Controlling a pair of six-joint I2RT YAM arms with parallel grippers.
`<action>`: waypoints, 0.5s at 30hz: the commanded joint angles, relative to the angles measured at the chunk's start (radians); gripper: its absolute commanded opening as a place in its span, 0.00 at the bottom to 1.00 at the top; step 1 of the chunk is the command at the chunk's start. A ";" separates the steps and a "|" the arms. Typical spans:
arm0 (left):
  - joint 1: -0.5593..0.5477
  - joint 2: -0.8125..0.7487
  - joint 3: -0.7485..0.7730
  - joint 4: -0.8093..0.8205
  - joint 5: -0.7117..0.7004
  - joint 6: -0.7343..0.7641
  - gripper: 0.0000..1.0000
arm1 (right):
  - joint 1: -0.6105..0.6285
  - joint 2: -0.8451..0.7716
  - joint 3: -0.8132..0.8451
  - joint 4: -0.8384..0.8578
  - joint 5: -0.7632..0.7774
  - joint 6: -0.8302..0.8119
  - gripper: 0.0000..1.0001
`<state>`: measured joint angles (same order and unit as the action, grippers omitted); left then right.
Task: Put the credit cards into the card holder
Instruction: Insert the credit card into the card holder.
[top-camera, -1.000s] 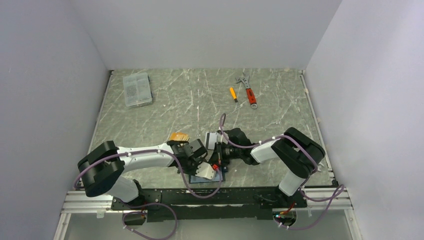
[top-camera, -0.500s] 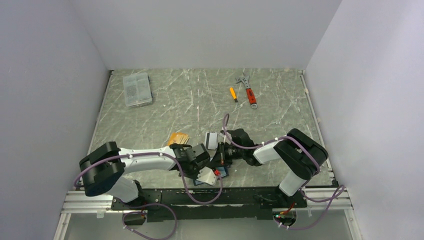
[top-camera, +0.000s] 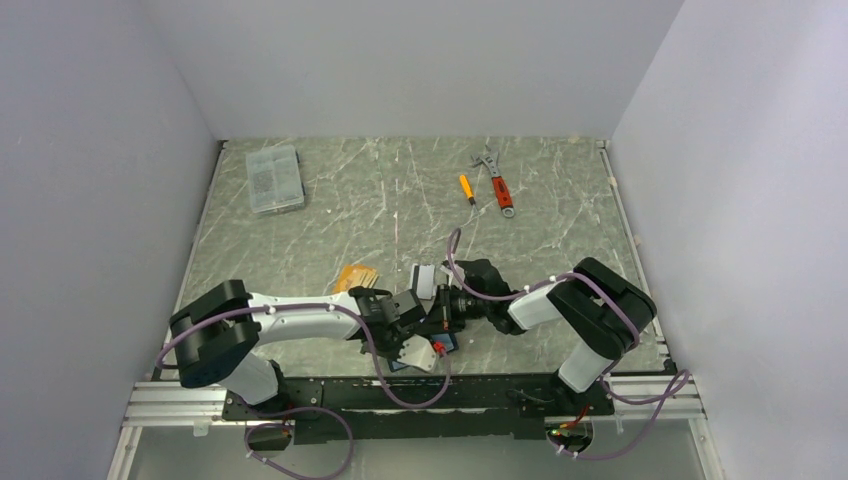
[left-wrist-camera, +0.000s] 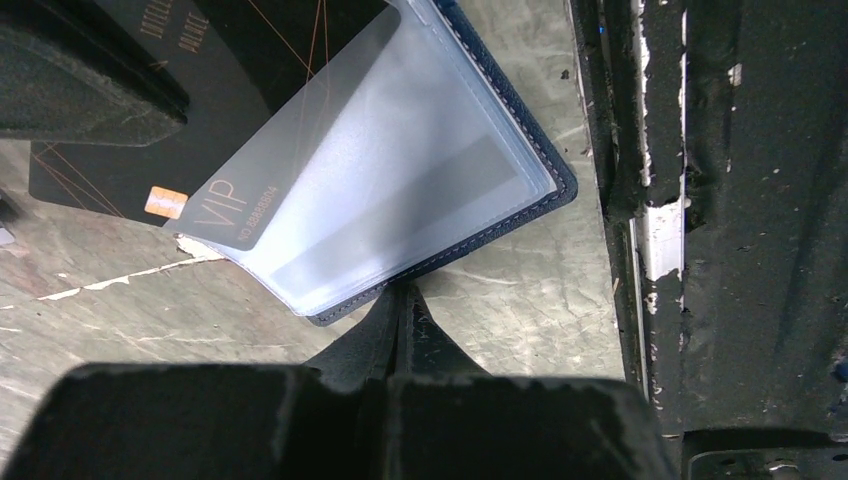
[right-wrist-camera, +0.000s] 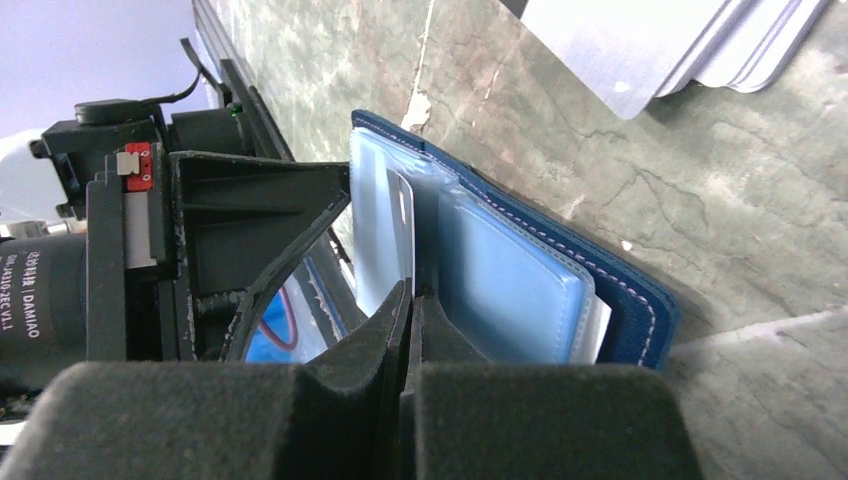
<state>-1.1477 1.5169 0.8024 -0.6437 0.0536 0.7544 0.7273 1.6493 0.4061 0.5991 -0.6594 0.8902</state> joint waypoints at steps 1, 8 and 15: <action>-0.027 0.082 -0.039 0.061 0.154 -0.050 0.00 | 0.000 -0.021 -0.031 -0.051 0.092 -0.037 0.00; -0.027 0.055 -0.040 0.110 0.205 -0.094 0.00 | 0.014 -0.070 -0.055 -0.087 0.199 -0.033 0.00; -0.027 0.074 -0.043 0.128 0.187 -0.102 0.00 | 0.047 0.012 -0.015 -0.021 0.142 -0.022 0.00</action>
<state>-1.1488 1.5208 0.8112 -0.6407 0.0505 0.6899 0.7517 1.6085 0.3775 0.5880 -0.5541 0.8936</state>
